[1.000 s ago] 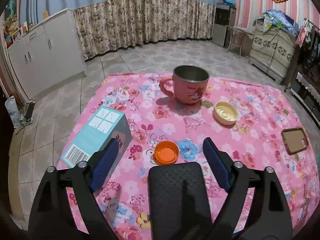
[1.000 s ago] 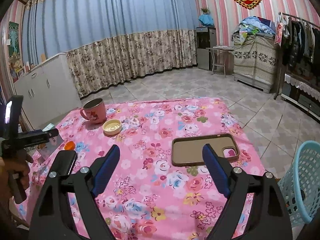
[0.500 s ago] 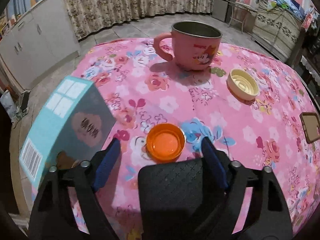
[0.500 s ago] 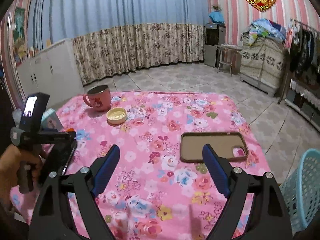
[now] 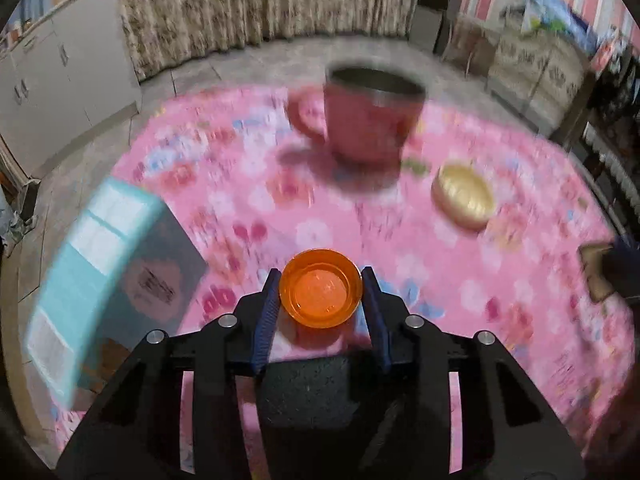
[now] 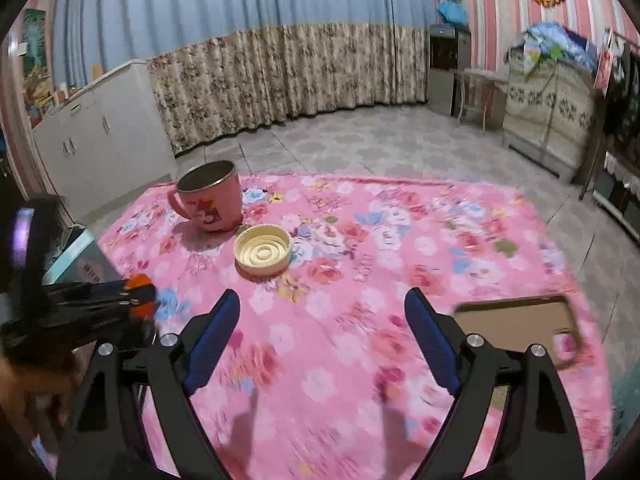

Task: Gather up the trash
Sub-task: 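Grasp the cream lid with the right tool while the left tool holds the orange cap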

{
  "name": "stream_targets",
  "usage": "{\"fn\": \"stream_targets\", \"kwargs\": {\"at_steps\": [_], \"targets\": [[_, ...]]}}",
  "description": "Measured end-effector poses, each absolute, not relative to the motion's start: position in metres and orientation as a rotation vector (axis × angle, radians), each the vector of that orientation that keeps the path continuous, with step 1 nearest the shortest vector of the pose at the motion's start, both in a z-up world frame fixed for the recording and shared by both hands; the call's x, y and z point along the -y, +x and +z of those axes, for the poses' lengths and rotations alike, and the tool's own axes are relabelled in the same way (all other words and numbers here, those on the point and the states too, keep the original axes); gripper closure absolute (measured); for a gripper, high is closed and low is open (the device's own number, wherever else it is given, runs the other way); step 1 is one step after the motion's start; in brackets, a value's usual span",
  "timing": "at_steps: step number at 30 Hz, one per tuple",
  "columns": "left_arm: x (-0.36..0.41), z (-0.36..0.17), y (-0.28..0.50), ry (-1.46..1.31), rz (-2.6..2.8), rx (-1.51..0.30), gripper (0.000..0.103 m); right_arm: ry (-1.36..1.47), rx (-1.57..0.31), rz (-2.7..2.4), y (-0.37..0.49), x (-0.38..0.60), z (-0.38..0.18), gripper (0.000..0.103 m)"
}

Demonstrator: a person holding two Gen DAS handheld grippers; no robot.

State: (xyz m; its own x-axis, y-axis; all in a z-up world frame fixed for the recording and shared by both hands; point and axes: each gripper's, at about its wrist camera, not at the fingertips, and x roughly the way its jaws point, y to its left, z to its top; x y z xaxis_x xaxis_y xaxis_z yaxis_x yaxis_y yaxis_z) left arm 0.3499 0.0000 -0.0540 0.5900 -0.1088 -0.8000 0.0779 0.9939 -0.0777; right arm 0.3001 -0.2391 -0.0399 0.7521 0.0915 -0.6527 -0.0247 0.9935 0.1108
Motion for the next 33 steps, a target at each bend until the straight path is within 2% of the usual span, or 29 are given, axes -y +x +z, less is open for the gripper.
{"fn": "stream_targets", "kwargs": {"at_steps": [6,14,15,16,20,25,30,33], "targets": [[-0.022,-0.015,0.349,-0.150,-0.111,-0.782,0.064,0.047,-0.805,0.056,0.354,0.196,-0.067,0.020],[-0.042,-0.007,0.348,-0.191,-0.111,-0.759,0.064,0.034,-0.887,0.048,0.404,0.169,-0.087,0.021],[-0.042,-0.006,0.348,-0.191,-0.114,-0.756,0.064,0.024,-0.902,0.057,0.407,0.167,-0.090,0.026],[-0.042,-0.005,0.347,-0.189,-0.116,-0.752,0.064,0.018,-0.901,0.055,0.409,0.166,-0.089,0.041],[-0.038,-0.005,0.347,-0.166,-0.113,-0.752,0.064,0.064,-0.907,0.125,0.402,0.172,-0.085,0.042],[-0.027,0.002,0.341,-0.129,-0.134,-0.743,0.064,0.213,-0.805,0.242,0.339,0.218,-0.042,0.042],[0.004,0.012,0.325,-0.068,-0.134,-0.710,0.064,0.150,-0.639,0.139,0.241,0.282,0.024,0.042],[0.040,0.016,0.302,-0.070,-0.220,-0.693,0.064,0.129,-0.572,0.005,0.195,0.331,0.044,0.042]]}}
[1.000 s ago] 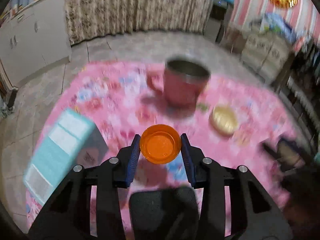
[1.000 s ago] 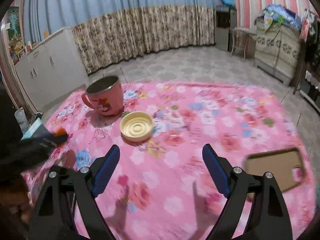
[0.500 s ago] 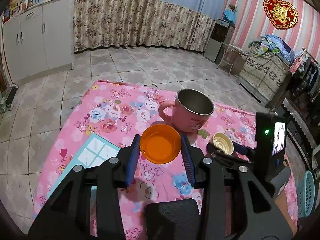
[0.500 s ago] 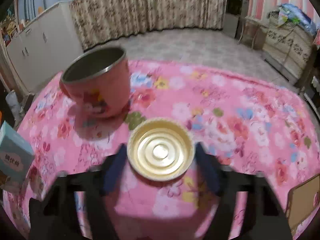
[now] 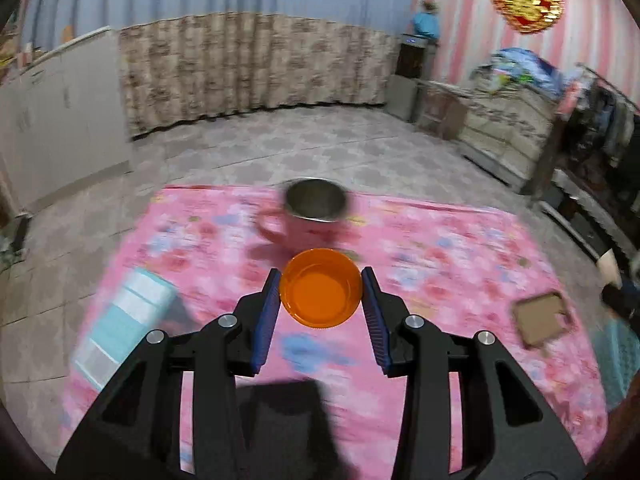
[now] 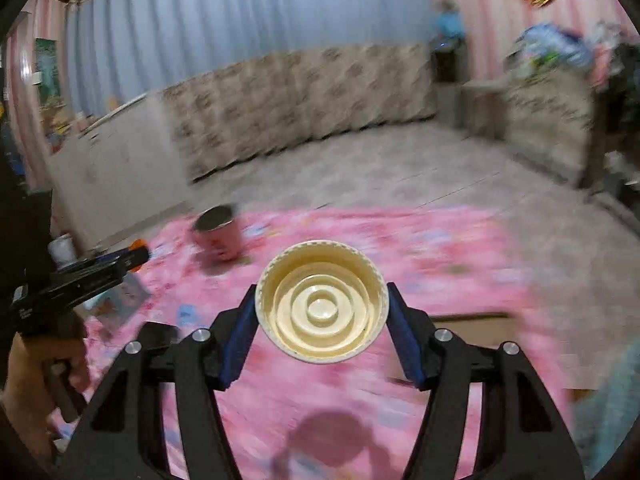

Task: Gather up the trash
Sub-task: 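Grasp the cream lid with the right tool while the left tool holds the orange cap, then carry the cap and lid over the blue basket with both tools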

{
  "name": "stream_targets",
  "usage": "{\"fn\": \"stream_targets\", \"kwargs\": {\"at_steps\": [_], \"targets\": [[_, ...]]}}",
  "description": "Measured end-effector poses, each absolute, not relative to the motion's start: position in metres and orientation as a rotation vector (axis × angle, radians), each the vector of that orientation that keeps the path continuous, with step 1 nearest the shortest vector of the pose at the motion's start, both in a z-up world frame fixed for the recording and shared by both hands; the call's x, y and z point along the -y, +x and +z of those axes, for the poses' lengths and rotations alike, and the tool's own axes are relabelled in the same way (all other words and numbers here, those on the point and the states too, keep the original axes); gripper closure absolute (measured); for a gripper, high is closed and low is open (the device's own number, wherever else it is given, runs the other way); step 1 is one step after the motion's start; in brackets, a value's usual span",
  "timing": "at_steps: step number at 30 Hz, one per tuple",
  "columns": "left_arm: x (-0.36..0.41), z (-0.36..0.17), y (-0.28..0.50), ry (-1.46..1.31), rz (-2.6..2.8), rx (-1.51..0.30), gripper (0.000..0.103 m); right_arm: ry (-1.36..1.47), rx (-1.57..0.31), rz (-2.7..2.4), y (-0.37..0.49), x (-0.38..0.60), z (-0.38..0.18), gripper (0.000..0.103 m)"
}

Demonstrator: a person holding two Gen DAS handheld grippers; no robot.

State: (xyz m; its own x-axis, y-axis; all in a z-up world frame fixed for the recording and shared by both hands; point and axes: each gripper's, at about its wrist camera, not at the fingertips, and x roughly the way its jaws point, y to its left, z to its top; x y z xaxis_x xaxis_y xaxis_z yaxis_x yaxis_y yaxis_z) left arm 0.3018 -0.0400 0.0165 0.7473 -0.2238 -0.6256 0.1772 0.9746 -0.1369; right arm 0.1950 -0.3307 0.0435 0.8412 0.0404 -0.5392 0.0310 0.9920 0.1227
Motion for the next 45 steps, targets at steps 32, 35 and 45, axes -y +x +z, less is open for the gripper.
{"fn": "stream_targets", "kwargs": {"at_steps": [32,35,45], "targets": [[0.305,0.058,0.178,0.109,-0.718,-0.595,0.064,0.214,-0.367,-0.567,0.021,0.546,0.092,0.042],[0.346,0.062,0.168,0.115,-0.788,-0.607,0.064,0.233,-0.363,-0.596,0.010,0.564,0.092,0.042],[0.456,0.028,0.135,0.195,-0.919,-0.678,0.064,0.287,-0.387,-0.675,-0.006,0.610,0.079,0.042]]}}
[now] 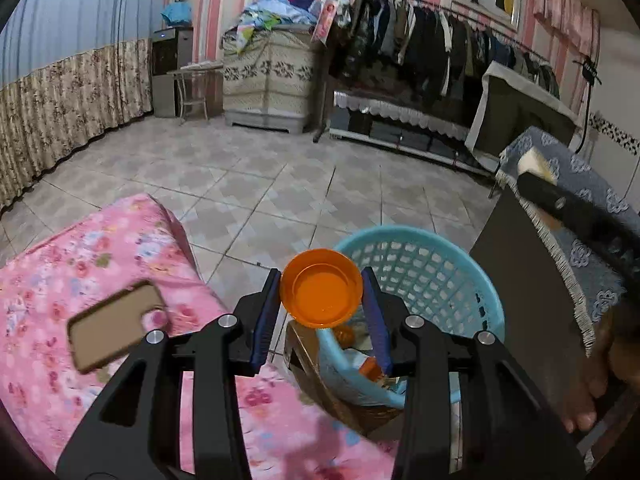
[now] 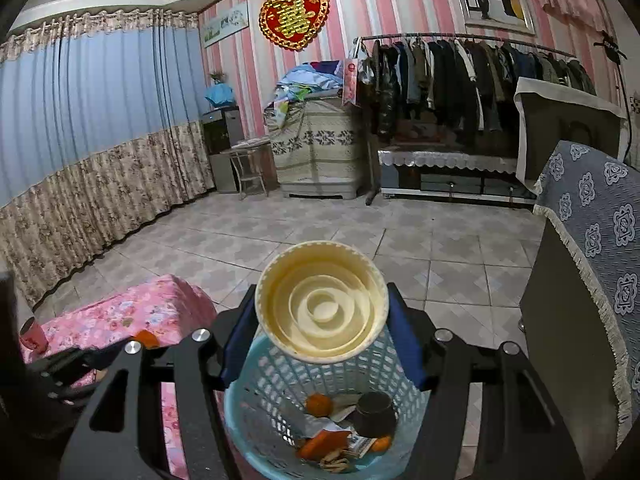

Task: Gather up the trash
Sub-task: 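Carry the cap and lid over the blue basket with both tools, then open both tools to drop the cap and lid into the basket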

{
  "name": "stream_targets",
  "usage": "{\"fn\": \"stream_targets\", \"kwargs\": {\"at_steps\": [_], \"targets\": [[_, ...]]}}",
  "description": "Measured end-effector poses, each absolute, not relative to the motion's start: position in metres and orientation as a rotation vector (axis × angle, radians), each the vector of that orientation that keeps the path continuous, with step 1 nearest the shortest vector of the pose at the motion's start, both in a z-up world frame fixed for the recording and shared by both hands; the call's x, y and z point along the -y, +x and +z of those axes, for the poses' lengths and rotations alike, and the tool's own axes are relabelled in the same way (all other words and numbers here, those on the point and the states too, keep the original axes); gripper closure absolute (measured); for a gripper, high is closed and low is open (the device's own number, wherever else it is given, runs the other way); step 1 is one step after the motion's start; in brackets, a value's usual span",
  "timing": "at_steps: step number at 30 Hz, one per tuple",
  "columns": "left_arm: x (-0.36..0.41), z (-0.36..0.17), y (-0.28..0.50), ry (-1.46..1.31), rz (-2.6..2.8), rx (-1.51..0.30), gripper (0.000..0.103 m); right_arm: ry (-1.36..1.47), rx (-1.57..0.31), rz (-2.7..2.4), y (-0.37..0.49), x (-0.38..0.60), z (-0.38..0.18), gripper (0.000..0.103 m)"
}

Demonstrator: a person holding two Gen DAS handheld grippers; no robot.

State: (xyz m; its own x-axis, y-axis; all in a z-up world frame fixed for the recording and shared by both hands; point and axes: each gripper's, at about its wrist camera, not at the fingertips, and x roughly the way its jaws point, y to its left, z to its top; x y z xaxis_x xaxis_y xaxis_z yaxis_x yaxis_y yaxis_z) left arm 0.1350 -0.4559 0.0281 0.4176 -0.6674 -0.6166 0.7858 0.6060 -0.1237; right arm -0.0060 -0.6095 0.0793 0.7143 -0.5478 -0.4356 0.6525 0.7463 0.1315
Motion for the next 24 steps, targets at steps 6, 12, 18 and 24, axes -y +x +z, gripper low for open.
{"fn": "stream_targets", "kwargs": {"at_steps": [6,12,18,24], "targets": [[0.495,0.012,0.133,0.245,-0.928,-0.714,0.064,0.254,-0.421,-0.715,-0.007,0.612,0.072,0.042],[0.520,0.011,0.140,0.214,-0.936,-0.754,0.064,0.267,-0.419,-0.739,-0.016,0.614,0.070,0.042],[0.519,0.019,0.142,0.192,-0.917,-0.707,0.025,0.252,-0.406,-0.760,-0.016,0.611,0.074,0.021],[0.494,0.025,0.148,0.145,-0.930,-0.715,0.025,0.237,-0.385,-0.790,-0.015,0.608,0.086,0.018]]}}
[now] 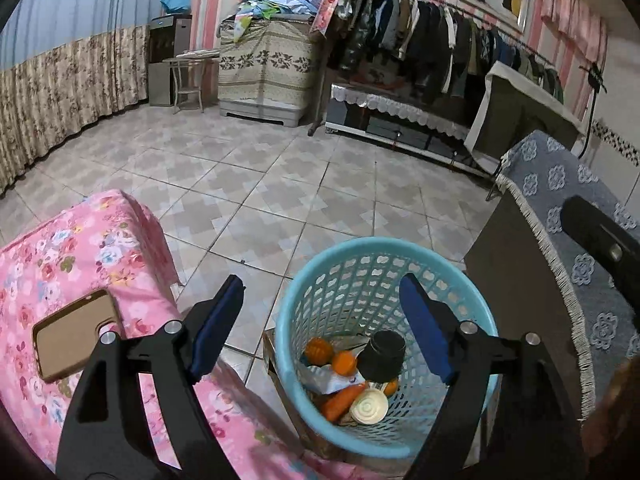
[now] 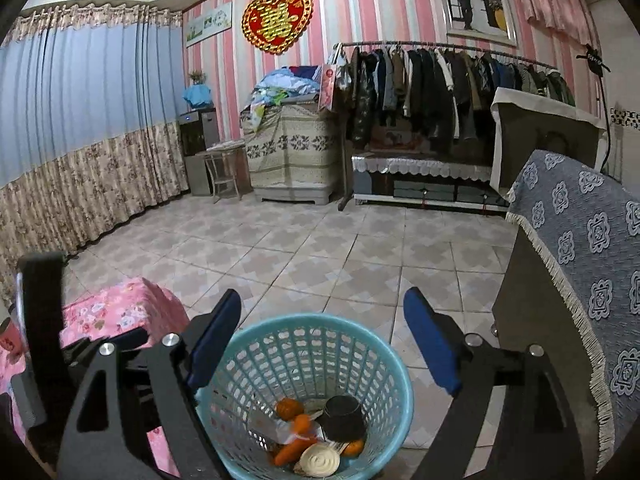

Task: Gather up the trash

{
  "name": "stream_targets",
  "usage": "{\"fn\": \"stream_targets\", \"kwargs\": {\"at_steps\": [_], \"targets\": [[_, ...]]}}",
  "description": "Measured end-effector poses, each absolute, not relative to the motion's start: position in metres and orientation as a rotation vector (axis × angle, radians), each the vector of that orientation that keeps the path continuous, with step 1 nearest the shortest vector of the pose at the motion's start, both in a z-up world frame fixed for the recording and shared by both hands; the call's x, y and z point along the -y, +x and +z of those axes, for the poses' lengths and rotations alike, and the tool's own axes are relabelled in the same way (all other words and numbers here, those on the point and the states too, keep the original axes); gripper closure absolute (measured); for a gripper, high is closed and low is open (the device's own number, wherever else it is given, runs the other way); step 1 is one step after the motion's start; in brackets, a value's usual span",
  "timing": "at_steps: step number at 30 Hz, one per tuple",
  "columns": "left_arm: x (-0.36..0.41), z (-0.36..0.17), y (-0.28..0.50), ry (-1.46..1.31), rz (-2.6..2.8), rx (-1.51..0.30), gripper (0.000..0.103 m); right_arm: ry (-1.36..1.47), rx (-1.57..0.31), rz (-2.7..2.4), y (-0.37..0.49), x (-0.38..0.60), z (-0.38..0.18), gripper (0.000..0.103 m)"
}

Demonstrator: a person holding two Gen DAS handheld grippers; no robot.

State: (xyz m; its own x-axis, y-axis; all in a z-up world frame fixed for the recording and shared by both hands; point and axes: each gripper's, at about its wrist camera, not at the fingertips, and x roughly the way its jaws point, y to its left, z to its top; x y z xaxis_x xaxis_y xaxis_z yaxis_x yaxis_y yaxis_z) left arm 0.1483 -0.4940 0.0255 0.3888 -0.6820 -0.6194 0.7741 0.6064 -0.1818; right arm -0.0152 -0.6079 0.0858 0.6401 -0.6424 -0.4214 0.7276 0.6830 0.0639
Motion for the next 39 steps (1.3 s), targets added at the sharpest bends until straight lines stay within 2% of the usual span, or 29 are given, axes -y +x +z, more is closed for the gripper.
{"fn": "stream_targets", "kwargs": {"at_steps": [4,7,10,12,16,18,20,25,29,39], "targets": [[0.443,0.043,0.138,0.176,-0.849,-0.613,0.005,0.225,-0.388,-0.816,-0.013,0.600,0.094,0.012],[0.385,0.062,0.127,0.182,-0.747,-0.546,0.005,0.262,-0.360,-0.783,-0.007,0.582,0.093,0.011],[0.307,0.070,0.109,0.191,-0.679,-0.480,0.005,0.319,-0.420,-0.834,-0.004,0.549,0.077,0.010],[0.256,0.059,0.096,0.213,-0.653,-0.429,0.005,0.331,-0.479,-0.885,-0.010,0.509,0.058,0.010],[0.156,0.026,0.066,0.237,-0.490,-0.459,0.005,0.195,-0.491,-0.710,-0.031,0.398,0.025,0.010],[0.123,0.020,0.047,0.192,-0.448,-0.452,0.005,0.068,-0.401,-0.689,-0.045,0.358,0.032,0.010],[0.096,0.015,0.030,0.147,-0.431,-0.441,0.005,0.035,-0.305,-0.718,-0.061,0.336,0.037,0.004],[0.081,0.015,0.020,0.085,-0.448,-0.389,0.005,0.048,-0.285,-0.745,-0.071,0.322,0.029,0.004],[0.094,0.010,0.030,0.070,-0.482,-0.408,0.005,0.076,-0.356,-0.719,-0.060,0.331,0.026,0.004],[0.125,0.004,0.046,0.176,-0.428,-0.361,0.005,0.089,-0.378,-0.722,-0.042,0.340,0.025,0.004]]}}
